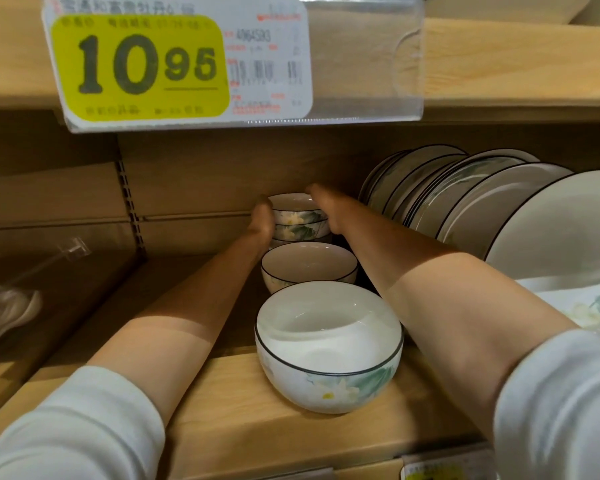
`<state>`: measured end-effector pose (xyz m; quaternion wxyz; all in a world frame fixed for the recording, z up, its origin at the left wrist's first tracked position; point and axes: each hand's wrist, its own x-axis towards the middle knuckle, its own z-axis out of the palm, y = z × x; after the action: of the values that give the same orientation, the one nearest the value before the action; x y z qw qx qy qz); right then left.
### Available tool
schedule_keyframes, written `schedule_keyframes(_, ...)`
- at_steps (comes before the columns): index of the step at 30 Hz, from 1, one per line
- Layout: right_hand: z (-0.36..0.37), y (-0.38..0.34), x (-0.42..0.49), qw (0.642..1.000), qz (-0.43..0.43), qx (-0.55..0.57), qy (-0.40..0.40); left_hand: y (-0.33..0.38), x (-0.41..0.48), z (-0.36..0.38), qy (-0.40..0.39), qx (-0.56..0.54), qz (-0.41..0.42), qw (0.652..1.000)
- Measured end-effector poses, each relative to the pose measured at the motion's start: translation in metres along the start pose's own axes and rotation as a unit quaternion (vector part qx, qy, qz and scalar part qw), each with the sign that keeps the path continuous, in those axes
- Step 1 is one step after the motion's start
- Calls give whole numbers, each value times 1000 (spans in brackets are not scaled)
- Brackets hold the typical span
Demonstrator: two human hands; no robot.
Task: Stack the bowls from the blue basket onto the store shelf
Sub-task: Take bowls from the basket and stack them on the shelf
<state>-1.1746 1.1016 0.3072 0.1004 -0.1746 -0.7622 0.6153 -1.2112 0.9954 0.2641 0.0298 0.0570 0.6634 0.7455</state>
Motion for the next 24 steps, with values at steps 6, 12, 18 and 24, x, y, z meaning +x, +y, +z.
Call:
schedule_keyframes(6, -1, 2, 0, 1000, 9, 13, 3, -2, 14, 2, 37, 56, 29, 997)
schedule_keyframes(12, -1, 1, 1, 999, 19, 38, 19, -4, 17, 0, 33, 54, 10, 998)
schedule_keyframes(18, 0, 1, 2, 995, 25, 91, 30, -7, 20, -1, 20, 61, 21, 998)
schedule_keyframes(24, -1, 0, 1, 989, 31, 142, 29, -2, 21, -1, 44, 88, 23, 995)
